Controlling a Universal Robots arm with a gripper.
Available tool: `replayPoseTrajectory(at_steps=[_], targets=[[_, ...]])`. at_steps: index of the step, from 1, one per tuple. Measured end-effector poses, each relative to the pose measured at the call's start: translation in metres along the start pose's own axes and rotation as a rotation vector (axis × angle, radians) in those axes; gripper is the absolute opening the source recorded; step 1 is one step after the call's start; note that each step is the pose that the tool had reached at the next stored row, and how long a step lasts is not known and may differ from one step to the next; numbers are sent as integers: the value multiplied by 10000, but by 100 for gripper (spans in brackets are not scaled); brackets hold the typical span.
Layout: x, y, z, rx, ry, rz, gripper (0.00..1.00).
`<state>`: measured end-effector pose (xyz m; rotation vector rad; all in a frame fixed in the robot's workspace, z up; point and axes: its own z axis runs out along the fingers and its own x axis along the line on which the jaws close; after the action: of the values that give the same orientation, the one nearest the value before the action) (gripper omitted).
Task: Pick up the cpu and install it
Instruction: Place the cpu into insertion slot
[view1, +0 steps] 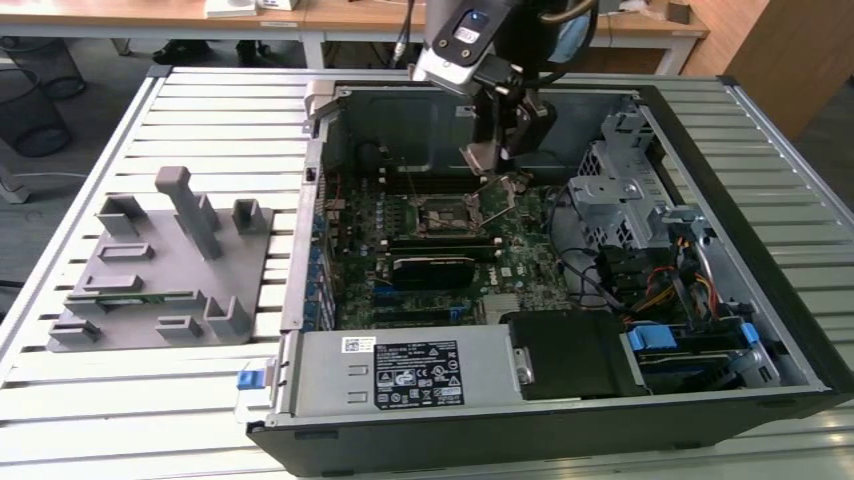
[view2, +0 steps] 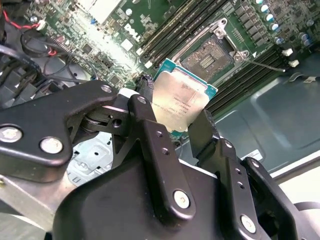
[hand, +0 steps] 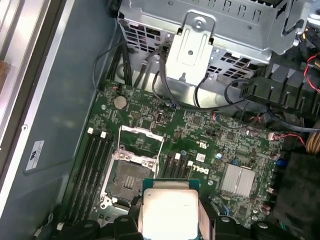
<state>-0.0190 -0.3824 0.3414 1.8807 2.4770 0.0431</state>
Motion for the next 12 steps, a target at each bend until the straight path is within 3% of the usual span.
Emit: replayPoseTrajectory(at_steps=[5, 12], targets=[[10, -14, 32, 6, -27, 628, 53], [54, -56, 65, -4, -32, 982, 53]])
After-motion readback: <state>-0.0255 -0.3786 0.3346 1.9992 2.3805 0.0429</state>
